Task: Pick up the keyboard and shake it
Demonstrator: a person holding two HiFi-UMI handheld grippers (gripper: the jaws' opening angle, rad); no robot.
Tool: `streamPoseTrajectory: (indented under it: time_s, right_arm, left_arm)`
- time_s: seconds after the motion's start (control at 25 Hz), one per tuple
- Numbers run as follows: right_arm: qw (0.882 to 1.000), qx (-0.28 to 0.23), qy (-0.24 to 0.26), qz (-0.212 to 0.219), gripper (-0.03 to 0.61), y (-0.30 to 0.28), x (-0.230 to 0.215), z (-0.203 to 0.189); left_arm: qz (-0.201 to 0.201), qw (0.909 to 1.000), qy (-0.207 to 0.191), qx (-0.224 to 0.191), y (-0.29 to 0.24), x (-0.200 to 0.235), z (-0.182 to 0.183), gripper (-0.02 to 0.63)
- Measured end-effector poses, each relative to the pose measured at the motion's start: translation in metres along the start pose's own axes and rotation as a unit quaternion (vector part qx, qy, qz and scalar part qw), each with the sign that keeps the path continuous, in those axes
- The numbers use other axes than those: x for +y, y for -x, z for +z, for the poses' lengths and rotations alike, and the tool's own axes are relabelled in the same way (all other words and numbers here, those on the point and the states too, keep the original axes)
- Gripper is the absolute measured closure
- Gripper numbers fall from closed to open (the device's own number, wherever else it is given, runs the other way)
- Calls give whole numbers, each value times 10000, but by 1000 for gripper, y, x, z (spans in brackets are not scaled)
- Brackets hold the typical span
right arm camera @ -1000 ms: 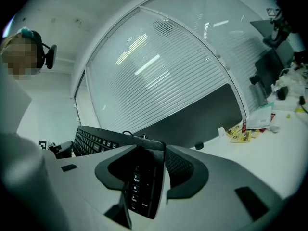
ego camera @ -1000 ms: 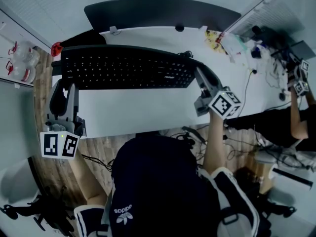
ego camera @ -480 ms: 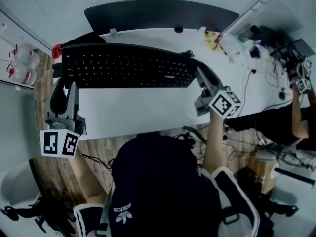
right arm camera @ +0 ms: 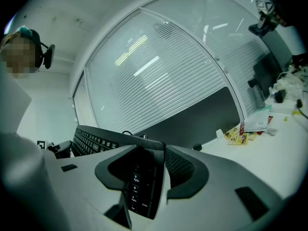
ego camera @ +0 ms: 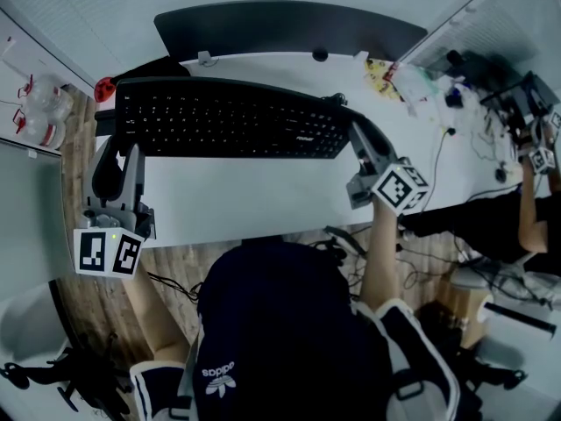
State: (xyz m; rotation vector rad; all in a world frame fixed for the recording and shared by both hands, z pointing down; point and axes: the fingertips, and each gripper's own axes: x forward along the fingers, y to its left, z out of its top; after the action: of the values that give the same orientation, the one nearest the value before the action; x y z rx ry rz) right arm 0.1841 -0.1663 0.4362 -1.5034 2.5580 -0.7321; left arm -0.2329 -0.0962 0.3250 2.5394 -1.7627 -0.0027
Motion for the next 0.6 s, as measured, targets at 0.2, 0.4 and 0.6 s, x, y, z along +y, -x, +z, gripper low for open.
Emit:
streamPoseTrajectory:
  time_s: [0.2, 0.4, 0.6]
  right_arm:
    - [10000, 2, 75, -29, 401, 1, 0, 2]
    - [10000, -6, 25, -60, 402, 3, -3, 2]
    - [10000, 16, 64, -60, 402, 3, -3, 3]
  left_arm:
    - [-18, 10000, 4, 15, -1, -1, -1, 436]
    - [-27, 10000, -9, 13, -1, -2, 1, 436]
    - [-18, 10000, -43, 36, 0, -3, 1, 436]
